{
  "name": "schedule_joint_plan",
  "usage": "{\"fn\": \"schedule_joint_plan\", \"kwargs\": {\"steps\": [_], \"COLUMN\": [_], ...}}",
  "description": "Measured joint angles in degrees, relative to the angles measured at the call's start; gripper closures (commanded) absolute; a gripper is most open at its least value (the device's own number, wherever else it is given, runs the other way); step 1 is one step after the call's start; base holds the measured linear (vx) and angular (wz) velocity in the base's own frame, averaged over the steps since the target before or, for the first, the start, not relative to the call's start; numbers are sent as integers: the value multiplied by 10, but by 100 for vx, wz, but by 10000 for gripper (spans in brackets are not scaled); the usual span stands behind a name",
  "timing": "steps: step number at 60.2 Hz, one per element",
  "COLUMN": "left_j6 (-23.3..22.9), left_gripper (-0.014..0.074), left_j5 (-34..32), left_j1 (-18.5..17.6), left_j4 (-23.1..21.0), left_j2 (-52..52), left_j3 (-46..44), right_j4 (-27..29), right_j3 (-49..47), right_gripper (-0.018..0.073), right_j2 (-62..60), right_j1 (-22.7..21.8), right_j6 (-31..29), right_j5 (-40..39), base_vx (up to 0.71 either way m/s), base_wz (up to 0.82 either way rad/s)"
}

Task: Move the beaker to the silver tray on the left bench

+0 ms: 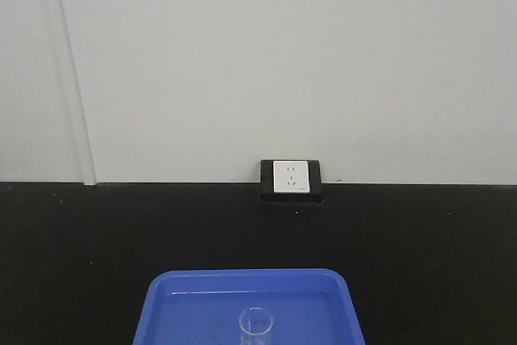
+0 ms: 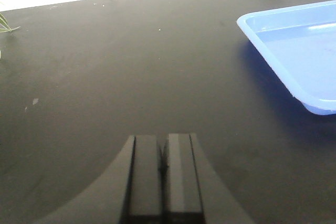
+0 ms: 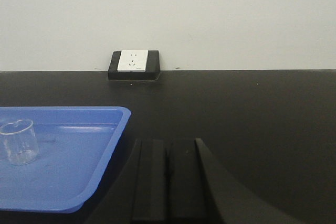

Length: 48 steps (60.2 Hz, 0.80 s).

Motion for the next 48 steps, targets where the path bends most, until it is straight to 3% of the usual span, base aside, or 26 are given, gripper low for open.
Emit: {"fn": "schedule_joint_plan", "kwargs": {"steps": [15, 25, 33, 48], "left_j6": [0, 0, 0, 0], "left_gripper": [595, 595, 595, 595], "left_j5": [0, 0, 0, 0], "left_j1": [0, 0, 0, 0], "left_j4": [0, 0, 0, 0], "left_j2": [0, 0, 0, 0], "left_j3": [0, 0, 0, 0], "right_j4": [2, 19, 16, 1], "right_j3": [0, -1, -43, -207], "right_gripper": [571, 571, 571, 571], "right_j2": [0, 0, 11, 238], "right_j1": [0, 0, 0, 0], "right_j6": [0, 13, 5, -26], "right_j5": [-1, -51, -52, -97], "base_vx": [0, 0, 0, 0], "base_wz": [0, 0, 0, 0]}}
